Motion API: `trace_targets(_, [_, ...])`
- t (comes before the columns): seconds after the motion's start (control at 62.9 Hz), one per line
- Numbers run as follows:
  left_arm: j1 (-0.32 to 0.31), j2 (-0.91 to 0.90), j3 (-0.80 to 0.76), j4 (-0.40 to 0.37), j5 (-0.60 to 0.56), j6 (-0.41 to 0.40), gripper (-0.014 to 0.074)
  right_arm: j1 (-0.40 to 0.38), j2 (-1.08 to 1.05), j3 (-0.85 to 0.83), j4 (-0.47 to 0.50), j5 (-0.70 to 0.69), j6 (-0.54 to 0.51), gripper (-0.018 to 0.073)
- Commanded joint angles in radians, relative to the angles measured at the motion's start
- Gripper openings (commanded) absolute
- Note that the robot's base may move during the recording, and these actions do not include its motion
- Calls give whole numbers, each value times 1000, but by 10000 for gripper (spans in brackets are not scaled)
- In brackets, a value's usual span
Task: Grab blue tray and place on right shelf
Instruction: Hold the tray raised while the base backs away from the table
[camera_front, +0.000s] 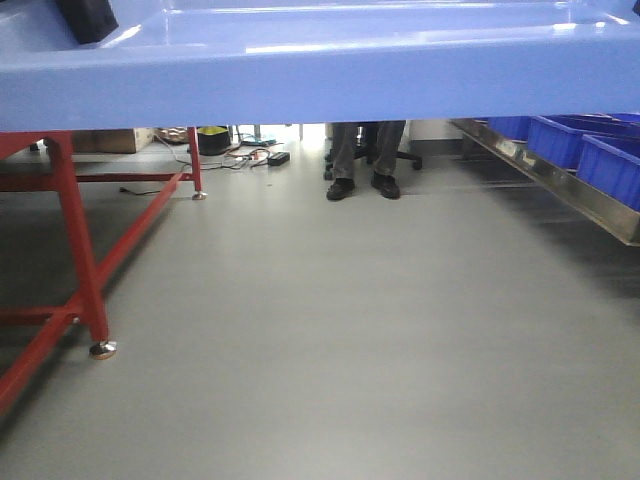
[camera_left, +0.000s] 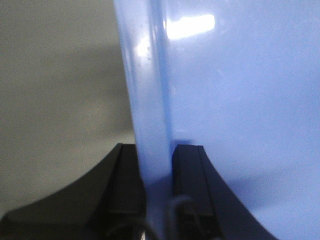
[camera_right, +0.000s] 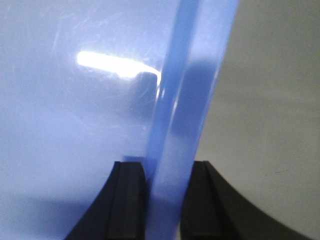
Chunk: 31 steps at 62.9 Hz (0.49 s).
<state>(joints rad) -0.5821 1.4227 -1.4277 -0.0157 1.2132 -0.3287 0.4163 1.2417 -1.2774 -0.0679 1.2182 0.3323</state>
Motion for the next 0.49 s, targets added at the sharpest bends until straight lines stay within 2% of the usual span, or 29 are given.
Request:
trace_targets(0.0, [-9,-35,-30,37,119,42,-48,1,-28,-35,-70,-24,-40,57])
trace_targets(0.477, [-9,-35,-30,-83,119,42,-48,1,-28,-35,-69,-24,-40,57])
